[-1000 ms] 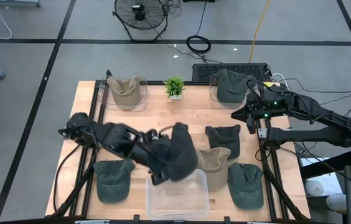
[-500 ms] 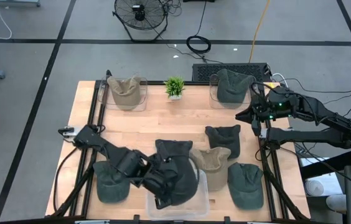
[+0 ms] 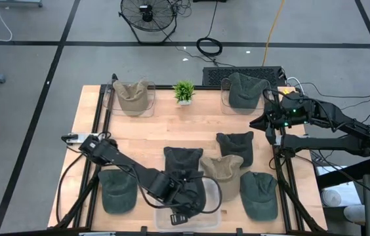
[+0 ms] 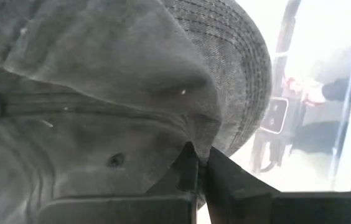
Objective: Pick & Place hat
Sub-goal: Put the top left black cap into the white transparent bin
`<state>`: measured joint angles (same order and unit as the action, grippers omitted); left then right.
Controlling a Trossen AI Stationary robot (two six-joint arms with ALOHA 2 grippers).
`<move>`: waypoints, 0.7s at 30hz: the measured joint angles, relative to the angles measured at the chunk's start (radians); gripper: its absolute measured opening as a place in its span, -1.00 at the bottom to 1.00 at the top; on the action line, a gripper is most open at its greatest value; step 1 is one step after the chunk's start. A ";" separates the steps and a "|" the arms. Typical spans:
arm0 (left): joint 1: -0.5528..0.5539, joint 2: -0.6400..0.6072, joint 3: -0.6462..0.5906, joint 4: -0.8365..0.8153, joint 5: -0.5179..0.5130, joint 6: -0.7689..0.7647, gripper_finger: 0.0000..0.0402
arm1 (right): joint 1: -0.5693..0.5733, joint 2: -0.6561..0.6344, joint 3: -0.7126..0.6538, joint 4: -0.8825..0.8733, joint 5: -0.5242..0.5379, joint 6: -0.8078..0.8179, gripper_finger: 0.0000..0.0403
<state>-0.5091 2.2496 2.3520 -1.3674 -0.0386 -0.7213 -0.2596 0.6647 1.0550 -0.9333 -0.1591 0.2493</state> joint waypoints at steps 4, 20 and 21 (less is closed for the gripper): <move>0.000 0.008 0.000 0.002 0.012 0.042 -0.96 | 0.000 0.000 0.000 0.000 0.001 0.000 -0.75; 0.034 0.007 0.000 0.018 0.042 0.136 -0.41 | 0.000 0.003 0.000 0.000 0.001 -0.008 -0.75; 0.036 0.007 0.000 0.018 0.043 0.136 -0.35 | 0.000 0.003 0.000 0.000 0.001 -0.008 -0.75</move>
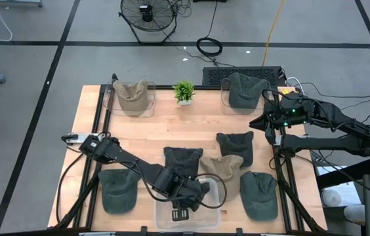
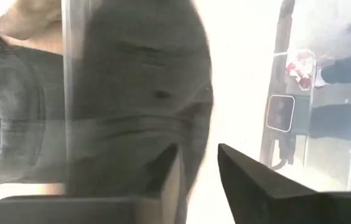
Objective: Pick & Place hat
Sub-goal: Put the top left black cap into the white transparent bin, then adjust the white transparent bin
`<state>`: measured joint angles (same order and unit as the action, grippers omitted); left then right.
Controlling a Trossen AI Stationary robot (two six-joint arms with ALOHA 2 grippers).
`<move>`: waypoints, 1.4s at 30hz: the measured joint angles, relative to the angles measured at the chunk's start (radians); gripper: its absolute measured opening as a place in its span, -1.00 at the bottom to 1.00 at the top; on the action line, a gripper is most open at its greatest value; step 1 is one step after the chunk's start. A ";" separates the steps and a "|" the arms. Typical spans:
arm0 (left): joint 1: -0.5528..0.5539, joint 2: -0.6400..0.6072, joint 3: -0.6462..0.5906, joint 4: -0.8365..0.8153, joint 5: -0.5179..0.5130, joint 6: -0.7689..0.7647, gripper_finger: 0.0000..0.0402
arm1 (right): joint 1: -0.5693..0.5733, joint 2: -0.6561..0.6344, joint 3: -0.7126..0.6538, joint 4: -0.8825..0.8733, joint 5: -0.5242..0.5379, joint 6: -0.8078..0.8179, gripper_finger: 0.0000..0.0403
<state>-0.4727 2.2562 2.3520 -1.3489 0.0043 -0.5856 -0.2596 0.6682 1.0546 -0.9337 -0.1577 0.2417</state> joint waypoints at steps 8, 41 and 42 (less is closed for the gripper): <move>0.022 -0.010 0.000 -0.008 0.015 -0.020 -0.05 | 0.000 0.000 0.000 0.000 0.000 0.007 -0.75; 0.231 -0.041 -0.065 0.306 -0.126 0.108 -0.35 | 0.000 0.032 0.000 0.000 0.002 0.043 -0.75; 0.231 -0.040 -0.077 0.301 -0.120 0.107 -0.35 | 0.000 0.032 0.000 0.000 0.002 0.045 -0.75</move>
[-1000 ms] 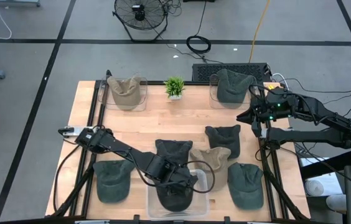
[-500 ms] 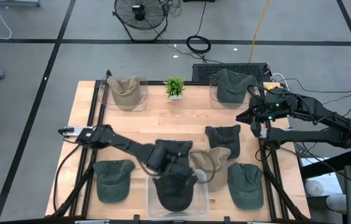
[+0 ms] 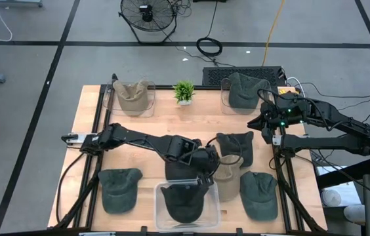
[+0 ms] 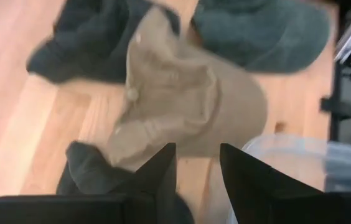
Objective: Pick & Place hat
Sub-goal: Adjust the white transparent bin
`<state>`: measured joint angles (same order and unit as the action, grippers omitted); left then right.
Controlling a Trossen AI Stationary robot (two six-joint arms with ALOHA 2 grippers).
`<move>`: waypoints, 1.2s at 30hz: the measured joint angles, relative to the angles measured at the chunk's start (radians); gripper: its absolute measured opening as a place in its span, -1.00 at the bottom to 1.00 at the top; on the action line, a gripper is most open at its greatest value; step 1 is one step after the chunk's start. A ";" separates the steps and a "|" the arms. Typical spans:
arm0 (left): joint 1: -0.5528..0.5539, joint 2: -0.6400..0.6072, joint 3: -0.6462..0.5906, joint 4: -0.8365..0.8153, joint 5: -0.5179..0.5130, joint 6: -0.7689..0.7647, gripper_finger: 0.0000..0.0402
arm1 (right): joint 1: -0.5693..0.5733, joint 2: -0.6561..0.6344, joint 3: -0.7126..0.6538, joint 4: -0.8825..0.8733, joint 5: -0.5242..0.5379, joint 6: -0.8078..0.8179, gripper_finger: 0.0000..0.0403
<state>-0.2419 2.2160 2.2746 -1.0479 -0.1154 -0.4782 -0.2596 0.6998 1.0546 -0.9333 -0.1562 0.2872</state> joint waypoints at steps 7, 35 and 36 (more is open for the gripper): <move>-0.031 0.001 -0.077 0.011 0.059 0.002 -0.35 | 0.000 0.000 0.000 0.000 -0.001 0.000 -0.75; -0.035 -0.022 -0.081 0.140 0.009 0.150 -0.35 | 0.000 0.001 0.000 0.000 -0.002 0.000 -0.75; -0.028 -0.032 -0.081 0.124 -0.014 0.140 -0.35 | 0.000 0.001 0.000 0.000 -0.002 0.000 -0.75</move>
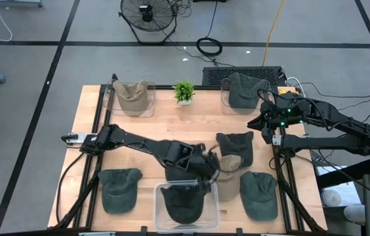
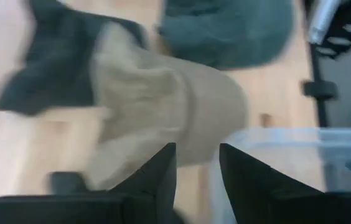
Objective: Pick & Place hat
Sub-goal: Adjust the white transparent bin
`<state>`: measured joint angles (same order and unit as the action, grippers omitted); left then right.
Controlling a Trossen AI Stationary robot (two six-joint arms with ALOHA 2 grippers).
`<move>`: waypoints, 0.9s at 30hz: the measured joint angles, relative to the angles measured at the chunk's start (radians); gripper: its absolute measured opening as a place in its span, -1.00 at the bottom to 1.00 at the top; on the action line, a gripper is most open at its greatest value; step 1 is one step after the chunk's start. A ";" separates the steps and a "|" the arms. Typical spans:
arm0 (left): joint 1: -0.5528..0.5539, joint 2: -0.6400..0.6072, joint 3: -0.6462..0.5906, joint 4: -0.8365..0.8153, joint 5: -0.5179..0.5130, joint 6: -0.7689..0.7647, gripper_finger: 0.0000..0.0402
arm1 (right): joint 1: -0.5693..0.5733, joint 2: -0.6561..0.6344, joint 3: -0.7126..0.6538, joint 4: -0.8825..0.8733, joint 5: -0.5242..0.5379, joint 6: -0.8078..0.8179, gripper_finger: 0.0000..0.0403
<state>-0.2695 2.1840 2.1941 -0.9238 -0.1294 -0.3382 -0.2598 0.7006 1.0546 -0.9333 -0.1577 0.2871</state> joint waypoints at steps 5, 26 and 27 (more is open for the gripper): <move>0.037 -0.007 0.001 -0.159 -0.070 -0.005 -0.35 | 0.000 0.000 0.000 -0.001 0.000 0.015 -0.75; -0.001 0.040 0.000 -0.104 0.115 0.101 -0.35 | 0.000 -0.002 0.000 -0.001 -0.003 0.042 -0.75; 0.004 0.040 0.000 -0.104 0.097 0.099 -0.35 | 0.000 -0.002 0.000 -0.001 -0.004 0.043 -0.75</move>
<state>-0.2652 2.2242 2.1941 -1.0275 -0.0320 -0.2388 -0.2599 0.6983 1.0546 -0.9340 -0.1613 0.3297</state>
